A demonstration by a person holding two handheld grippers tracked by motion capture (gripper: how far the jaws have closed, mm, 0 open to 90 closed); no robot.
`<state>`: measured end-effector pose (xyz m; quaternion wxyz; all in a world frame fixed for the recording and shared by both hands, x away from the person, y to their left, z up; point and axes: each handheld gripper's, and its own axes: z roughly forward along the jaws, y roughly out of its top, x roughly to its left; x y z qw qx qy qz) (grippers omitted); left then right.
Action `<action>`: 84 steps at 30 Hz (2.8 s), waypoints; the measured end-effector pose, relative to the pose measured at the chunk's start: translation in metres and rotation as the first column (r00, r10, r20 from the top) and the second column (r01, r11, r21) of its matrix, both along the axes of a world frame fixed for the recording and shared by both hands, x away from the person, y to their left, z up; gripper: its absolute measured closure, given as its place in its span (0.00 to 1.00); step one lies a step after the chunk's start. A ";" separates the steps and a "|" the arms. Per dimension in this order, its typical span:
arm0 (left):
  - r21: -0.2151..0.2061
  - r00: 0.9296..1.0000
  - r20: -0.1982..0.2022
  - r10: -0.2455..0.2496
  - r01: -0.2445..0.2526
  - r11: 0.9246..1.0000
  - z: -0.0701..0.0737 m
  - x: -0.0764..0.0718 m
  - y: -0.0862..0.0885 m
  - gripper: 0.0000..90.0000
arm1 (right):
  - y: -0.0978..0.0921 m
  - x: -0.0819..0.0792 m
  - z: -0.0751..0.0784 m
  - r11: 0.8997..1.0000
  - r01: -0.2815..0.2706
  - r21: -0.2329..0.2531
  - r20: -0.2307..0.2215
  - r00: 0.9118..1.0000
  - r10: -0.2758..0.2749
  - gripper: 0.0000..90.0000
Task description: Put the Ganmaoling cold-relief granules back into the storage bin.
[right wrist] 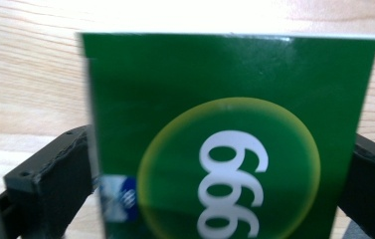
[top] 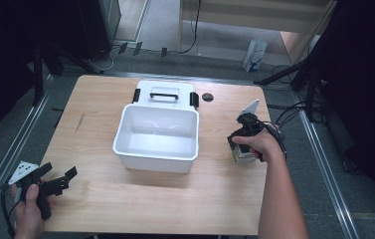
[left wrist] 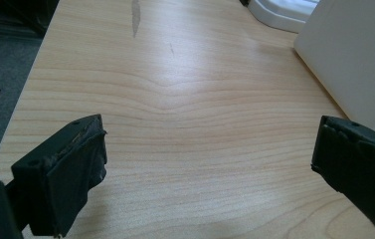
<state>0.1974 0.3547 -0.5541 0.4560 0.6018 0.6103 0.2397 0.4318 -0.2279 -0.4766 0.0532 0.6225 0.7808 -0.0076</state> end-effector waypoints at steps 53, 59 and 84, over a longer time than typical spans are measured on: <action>-0.008 1.000 0.006 0.005 -0.005 1.000 0.000 0.000 0.000 0.01 | 0.085 -0.026 0.126 0.907 -0.410 0.093 0.181 0.903 0.390 0.18; -0.011 1.000 0.005 0.004 -0.004 1.000 0.000 0.000 0.000 0.01 | 0.106 -0.028 0.130 0.857 -0.505 0.099 0.195 0.855 0.481 0.18; -0.011 1.000 0.006 0.003 -0.003 1.000 0.000 0.000 0.000 0.01 | 0.173 -0.044 0.126 0.447 -0.894 -0.030 0.238 0.428 0.872 0.18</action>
